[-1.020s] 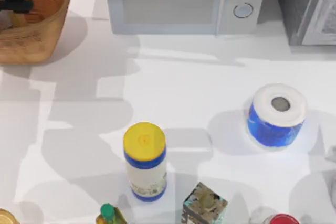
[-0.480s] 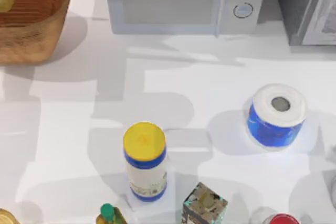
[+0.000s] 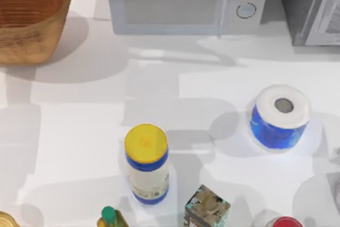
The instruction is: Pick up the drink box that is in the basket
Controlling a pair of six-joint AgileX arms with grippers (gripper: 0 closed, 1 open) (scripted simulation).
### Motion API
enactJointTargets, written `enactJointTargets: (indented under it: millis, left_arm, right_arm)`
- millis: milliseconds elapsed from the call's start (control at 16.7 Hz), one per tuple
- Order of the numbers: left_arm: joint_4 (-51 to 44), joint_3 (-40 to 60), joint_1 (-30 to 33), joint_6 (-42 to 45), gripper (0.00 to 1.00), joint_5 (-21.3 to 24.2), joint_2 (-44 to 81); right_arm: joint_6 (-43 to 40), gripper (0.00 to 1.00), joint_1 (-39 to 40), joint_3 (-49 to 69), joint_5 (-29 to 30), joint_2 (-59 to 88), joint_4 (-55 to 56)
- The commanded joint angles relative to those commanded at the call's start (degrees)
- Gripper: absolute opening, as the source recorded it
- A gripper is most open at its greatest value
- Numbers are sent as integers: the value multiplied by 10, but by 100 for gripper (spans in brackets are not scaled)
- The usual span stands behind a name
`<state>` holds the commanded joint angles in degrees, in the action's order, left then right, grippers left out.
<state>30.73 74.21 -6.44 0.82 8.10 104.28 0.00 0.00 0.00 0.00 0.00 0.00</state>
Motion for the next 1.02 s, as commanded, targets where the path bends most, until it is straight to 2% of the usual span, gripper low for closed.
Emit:
enactJointTargets:
  millis: [240, 480, 720, 1020]
  left_arm:
    - [0, -5, 0, 1, 0, -1, -3]
    - [-24, -60, 5, -1, 0, -6, -79]
    - [-67, -163, 15, -4, 0, -17, -220]
    - [-137, -333, 29, -5, 0, -35, -465]
  right_arm:
    - [0, 100, 0, 0, 0, 0, 0]
    - [0, 100, 0, 0, 0, 0, 0]
    - [0, 100, 0, 0, 0, 0, 0]
    - [0, 100, 0, 0, 0, 0, 0]
